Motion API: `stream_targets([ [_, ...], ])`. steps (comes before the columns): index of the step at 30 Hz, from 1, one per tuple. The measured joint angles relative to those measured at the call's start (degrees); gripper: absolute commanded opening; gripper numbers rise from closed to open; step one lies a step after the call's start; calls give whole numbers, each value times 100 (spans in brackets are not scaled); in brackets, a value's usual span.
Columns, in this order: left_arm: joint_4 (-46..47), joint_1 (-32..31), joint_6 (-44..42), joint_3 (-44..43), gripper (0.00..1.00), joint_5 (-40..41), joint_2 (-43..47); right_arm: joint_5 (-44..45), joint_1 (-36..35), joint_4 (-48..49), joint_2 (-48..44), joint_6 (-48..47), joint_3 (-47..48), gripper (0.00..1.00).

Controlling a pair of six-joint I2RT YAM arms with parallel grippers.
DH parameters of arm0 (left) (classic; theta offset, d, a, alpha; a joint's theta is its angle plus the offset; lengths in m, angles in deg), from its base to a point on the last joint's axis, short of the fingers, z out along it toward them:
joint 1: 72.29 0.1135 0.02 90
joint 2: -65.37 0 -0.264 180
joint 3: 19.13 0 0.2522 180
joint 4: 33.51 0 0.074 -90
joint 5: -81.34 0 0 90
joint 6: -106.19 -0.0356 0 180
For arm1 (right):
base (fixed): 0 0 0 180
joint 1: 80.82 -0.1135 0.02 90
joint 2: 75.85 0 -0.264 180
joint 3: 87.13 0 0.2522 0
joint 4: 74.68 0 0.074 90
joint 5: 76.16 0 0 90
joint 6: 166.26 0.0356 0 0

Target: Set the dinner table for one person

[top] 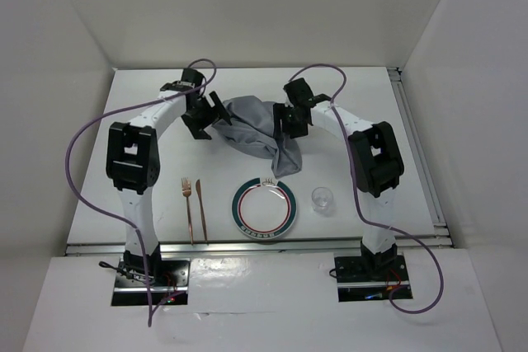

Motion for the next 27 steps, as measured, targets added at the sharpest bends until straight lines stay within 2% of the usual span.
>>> stream_targets([
  [3, 114, -17, 114, -146, 100, -111, -278, -13, 22, -9, 4, -2, 2, 54],
  [5, 151, -26, 214, -146, 100, -192, -396, -20, 31, -9, 11, -7, 2, 48],
  [6, 181, -31, 238, -146, 100, -234, -463, -28, 42, -9, 13, -13, 2, 40],
  [10, 273, -35, 369, -155, 97, -321, -682, -107, 79, -9, 72, -15, 61, 29],
  [13, 354, -35, 483, -155, 83, -356, -761, -164, 107, -13, 87, -9, 76, 29],
  [14, 391, -42, 522, -155, 69, -361, -774, -173, 116, -13, 87, -9, 85, 29],
  [17, 487, -59, 595, -155, 46, -387, -798, -195, 136, -13, 87, -9, 114, 28],
  [18, 525, -63, 645, -155, 32, -396, -815, -205, 138, -11, 87, -9, 118, 26],
  [20, 557, -63, 697, -199, 21, -420, -881, -234, 142, -11, 87, -13, 122, 25],
  [21, 555, -63, 702, -264, 15, -433, -946, -264, 142, -13, 94, -11, 125, 23],
  [22, 562, -63, 695, -341, 0, -439, -1023, -313, 142, -17, 103, -9, 140, 15],
  [24, 557, -70, 726, -457, 0, -450, -1130, -407, 142, -24, 133, -39, 188, 0],
  [27, 442, -74, 682, -660, 0, -455, -1196, -564, 142, -59, 190, -46, 306, 0],
])
